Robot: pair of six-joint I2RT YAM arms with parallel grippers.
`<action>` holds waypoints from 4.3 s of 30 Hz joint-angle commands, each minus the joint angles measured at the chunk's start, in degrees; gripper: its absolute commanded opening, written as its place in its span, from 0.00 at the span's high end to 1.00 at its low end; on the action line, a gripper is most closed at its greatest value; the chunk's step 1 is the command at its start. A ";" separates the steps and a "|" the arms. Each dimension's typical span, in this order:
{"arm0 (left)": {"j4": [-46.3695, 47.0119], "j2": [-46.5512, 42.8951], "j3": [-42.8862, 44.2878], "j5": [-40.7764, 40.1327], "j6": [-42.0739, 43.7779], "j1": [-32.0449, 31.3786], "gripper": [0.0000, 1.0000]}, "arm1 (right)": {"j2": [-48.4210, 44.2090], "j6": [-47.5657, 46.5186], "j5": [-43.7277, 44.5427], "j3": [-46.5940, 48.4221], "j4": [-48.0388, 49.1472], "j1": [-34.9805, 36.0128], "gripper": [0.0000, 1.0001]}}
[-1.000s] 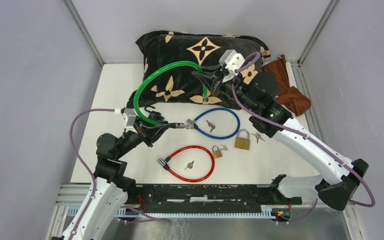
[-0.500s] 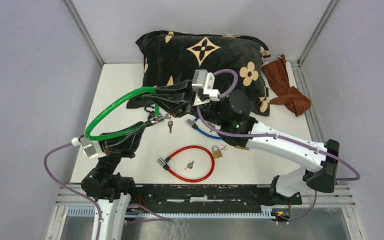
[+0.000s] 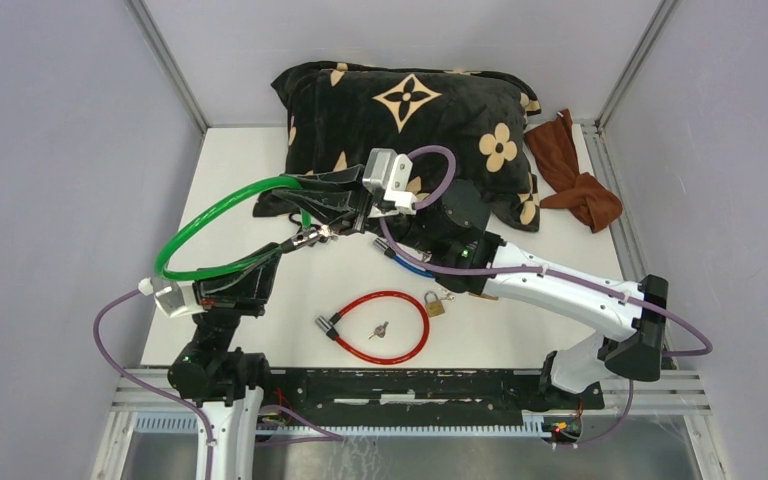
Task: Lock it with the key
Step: Lock the lock.
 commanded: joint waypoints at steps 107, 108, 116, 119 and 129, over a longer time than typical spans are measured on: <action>2.83 -0.81 2.58 -0.28 2.70 1.43 0.98 | -2.23 -6.98 -22.94 5.04 -38.57 -6.28 0.02; 2.83 -0.84 2.57 -0.22 2.65 1.37 0.98 | -2.47 -6.57 -25.15 5.60 -41.04 -8.12 0.02; 2.66 -0.75 2.83 -0.02 2.34 1.43 0.98 | 0.32 0.50 -32.19 9.97 -49.23 -17.65 0.04; 2.37 -0.82 3.00 0.11 2.41 1.39 0.98 | 3.47 0.57 -34.44 13.28 -52.15 -17.81 0.12; 1.98 -0.69 3.10 0.24 2.45 1.45 0.98 | 7.41 4.01 -40.64 15.33 -51.30 -17.77 0.31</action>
